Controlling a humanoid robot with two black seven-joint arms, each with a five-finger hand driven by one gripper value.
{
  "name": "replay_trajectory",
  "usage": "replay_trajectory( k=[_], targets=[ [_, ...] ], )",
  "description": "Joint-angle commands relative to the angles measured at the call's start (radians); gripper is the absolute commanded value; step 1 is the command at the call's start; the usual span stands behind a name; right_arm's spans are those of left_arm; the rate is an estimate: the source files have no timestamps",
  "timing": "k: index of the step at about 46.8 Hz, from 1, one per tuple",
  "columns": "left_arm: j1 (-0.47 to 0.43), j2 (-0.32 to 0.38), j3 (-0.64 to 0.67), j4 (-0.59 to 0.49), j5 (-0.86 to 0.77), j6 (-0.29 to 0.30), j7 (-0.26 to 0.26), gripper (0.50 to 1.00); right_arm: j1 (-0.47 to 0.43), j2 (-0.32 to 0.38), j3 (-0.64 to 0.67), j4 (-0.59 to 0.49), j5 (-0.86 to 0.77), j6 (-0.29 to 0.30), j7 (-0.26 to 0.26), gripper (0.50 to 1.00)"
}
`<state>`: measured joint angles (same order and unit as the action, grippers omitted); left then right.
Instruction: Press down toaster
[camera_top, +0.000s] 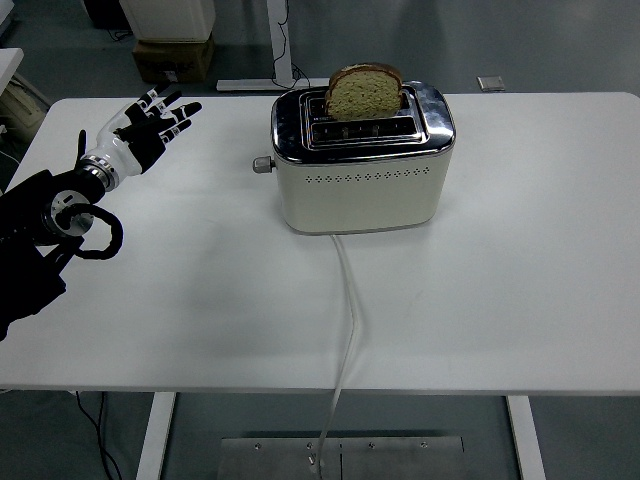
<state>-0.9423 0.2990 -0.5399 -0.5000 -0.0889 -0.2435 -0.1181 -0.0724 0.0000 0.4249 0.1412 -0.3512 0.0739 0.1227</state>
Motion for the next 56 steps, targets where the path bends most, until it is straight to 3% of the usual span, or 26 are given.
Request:
replay_trajectory(
  k=[1, 15, 23, 31, 40, 56],
  targets=[
    [-0.004, 0.000, 0.000, -0.003, -0.002, 0.000, 0.002, 1.000, 0.000, 0.000, 0.000, 0.000, 0.000, 0.000, 0.000, 1.000],
    [-0.012, 0.002, 0.001, -0.026, -0.002, 0.001, 0.012, 1.000, 0.000, 0.000, 0.000, 0.000, 0.000, 0.000, 0.000, 1.000],
    [-0.007, 0.025, 0.001, -0.144, -0.002, 0.009, 0.015, 1.000, 0.000, 0.000, 0.000, 0.000, 0.000, 0.000, 0.000, 1.000],
    [-0.007, 0.107, 0.005, -0.333, 0.003, 0.121, 0.049, 1.000, 0.000, 0.000, 0.000, 0.000, 0.000, 0.000, 0.000, 1.000],
    [-0.041, 0.222, 0.035, -0.508, 0.006, 0.165, 0.107, 1.000, 0.000, 0.000, 0.000, -0.002, 0.000, 0.000, 0.000, 1.000],
    [-0.185, 0.382, 0.187, -0.618, 0.135, 0.107, 0.140, 1.000, 0.000, 0.000, -0.002, 0.000, 0.000, 0.000, 0.000, 1.000]
  ],
)
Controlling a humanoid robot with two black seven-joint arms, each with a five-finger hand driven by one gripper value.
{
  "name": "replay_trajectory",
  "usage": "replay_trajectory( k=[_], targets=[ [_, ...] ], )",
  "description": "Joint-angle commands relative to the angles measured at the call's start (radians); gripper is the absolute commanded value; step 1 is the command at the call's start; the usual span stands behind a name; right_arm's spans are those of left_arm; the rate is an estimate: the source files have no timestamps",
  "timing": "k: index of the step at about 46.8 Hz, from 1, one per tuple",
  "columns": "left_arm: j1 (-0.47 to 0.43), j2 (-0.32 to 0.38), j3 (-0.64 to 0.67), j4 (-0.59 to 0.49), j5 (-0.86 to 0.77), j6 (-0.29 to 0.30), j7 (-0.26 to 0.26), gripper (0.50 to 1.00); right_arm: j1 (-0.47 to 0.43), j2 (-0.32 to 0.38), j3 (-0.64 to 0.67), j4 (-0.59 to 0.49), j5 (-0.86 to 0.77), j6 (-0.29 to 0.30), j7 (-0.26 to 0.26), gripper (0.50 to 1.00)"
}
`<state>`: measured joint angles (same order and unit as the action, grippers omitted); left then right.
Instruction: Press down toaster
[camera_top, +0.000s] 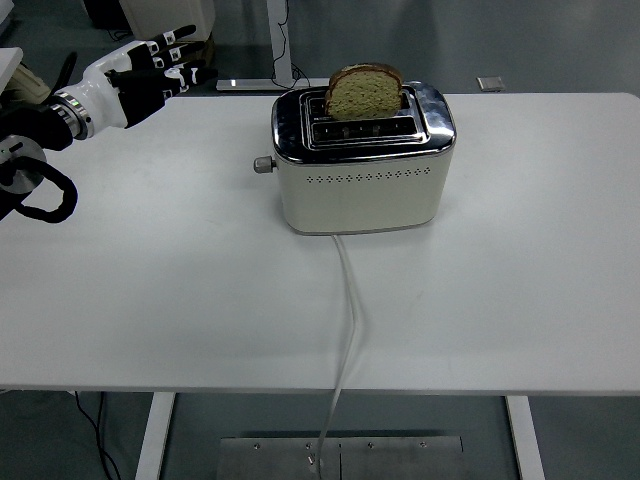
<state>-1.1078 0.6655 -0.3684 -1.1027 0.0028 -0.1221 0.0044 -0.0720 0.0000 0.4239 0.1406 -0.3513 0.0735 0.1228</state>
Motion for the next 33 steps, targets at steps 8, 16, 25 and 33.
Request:
replay_trajectory(
  k=[8, 16, 25, 33],
  targets=[
    [-0.110, 0.054, 0.132, -0.054, 0.213, -0.125, 0.080, 1.000, 0.000, 0.000, 0.000, -0.001, 0.000, 0.000, 0.000, 1.000],
    [-0.210, 0.092, 0.279, -0.086, 0.377, -0.240, 0.108, 1.000, 0.000, 0.000, 0.000, 0.001, 0.000, 0.000, 0.000, 1.000],
    [-0.277, 0.128, 0.336, -0.095, 0.474, -0.315, 0.111, 1.000, 0.001, 0.000, 0.000, 0.001, 0.000, 0.000, 0.000, 0.998],
    [-0.316, 0.128, 0.420, -0.097, 0.565, -0.356, 0.120, 1.000, 0.001, 0.000, 0.001, -0.001, 0.000, 0.000, 0.000, 1.000]
  ],
)
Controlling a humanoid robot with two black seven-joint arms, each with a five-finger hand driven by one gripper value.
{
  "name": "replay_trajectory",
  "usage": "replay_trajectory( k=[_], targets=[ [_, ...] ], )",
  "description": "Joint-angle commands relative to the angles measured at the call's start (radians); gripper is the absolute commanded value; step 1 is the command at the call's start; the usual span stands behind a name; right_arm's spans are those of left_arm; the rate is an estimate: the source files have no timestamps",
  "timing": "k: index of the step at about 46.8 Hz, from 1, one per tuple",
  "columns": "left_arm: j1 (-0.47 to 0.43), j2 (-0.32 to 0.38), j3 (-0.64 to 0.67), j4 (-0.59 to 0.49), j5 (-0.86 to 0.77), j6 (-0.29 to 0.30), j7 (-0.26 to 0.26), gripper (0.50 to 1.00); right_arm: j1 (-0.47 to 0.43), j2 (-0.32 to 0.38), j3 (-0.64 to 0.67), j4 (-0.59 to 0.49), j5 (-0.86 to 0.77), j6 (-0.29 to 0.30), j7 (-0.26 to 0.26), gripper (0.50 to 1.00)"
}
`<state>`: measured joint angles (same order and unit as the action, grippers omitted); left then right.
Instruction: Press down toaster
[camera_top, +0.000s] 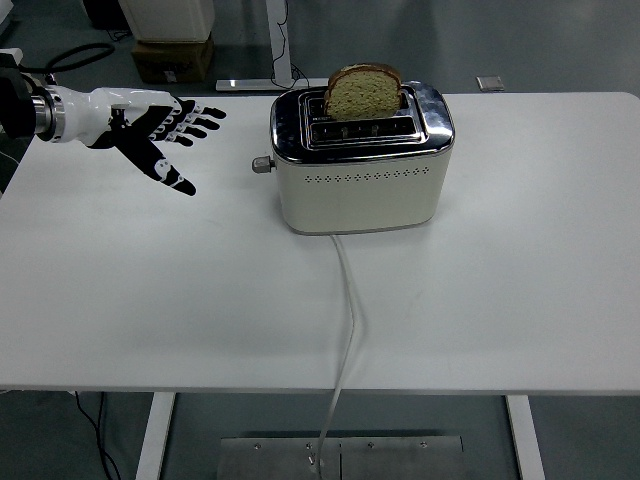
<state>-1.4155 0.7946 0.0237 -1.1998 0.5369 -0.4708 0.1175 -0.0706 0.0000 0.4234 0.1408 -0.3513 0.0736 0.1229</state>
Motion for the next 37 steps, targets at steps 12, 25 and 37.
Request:
replay_trajectory(
  k=[12, 25, 37],
  targets=[
    [-0.016, -0.037, 0.061, 0.008, 0.160, -0.026, 0.010, 1.000, 0.000, 0.000, 0.002, 0.000, 0.000, 0.000, 0.001, 1.000],
    [-0.031, -0.123, 0.061, 0.052, 0.163, -0.025, 0.010, 1.000, 0.000, 0.000, 0.002, -0.001, 0.000, 0.000, 0.001, 0.998],
    [-0.026, -0.159, 0.061, 0.080, 0.163, -0.025, 0.010, 1.000, 0.000, 0.000, 0.002, -0.001, 0.000, 0.000, 0.000, 1.000]
  ],
)
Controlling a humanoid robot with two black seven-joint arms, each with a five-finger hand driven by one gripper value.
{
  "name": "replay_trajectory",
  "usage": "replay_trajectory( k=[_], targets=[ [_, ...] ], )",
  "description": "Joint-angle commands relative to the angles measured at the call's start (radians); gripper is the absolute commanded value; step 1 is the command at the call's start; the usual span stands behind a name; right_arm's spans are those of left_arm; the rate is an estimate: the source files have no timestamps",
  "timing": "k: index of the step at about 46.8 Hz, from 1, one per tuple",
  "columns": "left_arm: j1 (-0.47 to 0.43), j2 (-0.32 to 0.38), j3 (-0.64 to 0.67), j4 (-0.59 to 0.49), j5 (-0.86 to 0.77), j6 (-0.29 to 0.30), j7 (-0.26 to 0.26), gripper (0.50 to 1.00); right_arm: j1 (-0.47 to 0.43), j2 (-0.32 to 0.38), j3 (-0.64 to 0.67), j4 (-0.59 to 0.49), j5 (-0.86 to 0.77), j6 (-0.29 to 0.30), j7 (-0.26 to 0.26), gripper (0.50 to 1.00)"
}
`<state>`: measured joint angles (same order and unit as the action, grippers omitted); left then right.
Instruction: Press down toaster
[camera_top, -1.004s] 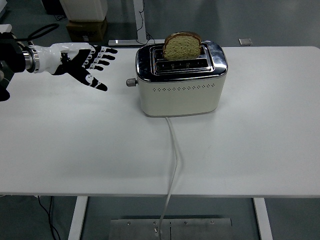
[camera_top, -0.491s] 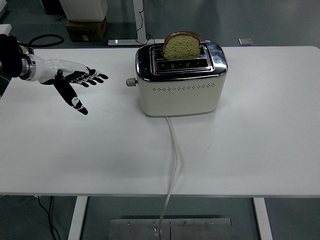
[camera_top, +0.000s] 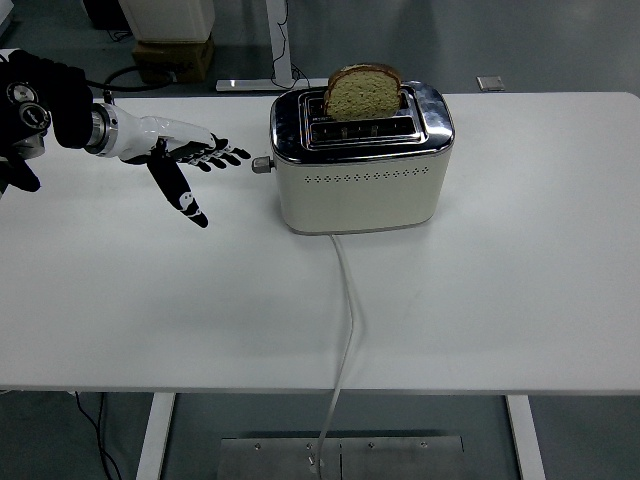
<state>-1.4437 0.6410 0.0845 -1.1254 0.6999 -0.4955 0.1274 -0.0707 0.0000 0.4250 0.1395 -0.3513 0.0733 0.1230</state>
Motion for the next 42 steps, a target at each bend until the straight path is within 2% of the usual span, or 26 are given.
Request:
replay_trajectory(
  k=[1, 42],
  targets=[
    [0.002, -0.009, 0.001, 0.006, 0.000, 0.002, 0.000, 1.000, 0.000, 0.000, 0.000, 0.000, 0.000, -0.001, 0.000, 1.000],
    [0.022, -0.061, 0.009, 0.068, 0.001, 0.005, 0.000, 1.000, 0.000, 0.000, 0.000, 0.000, 0.000, -0.001, 0.001, 1.000]
  ],
)
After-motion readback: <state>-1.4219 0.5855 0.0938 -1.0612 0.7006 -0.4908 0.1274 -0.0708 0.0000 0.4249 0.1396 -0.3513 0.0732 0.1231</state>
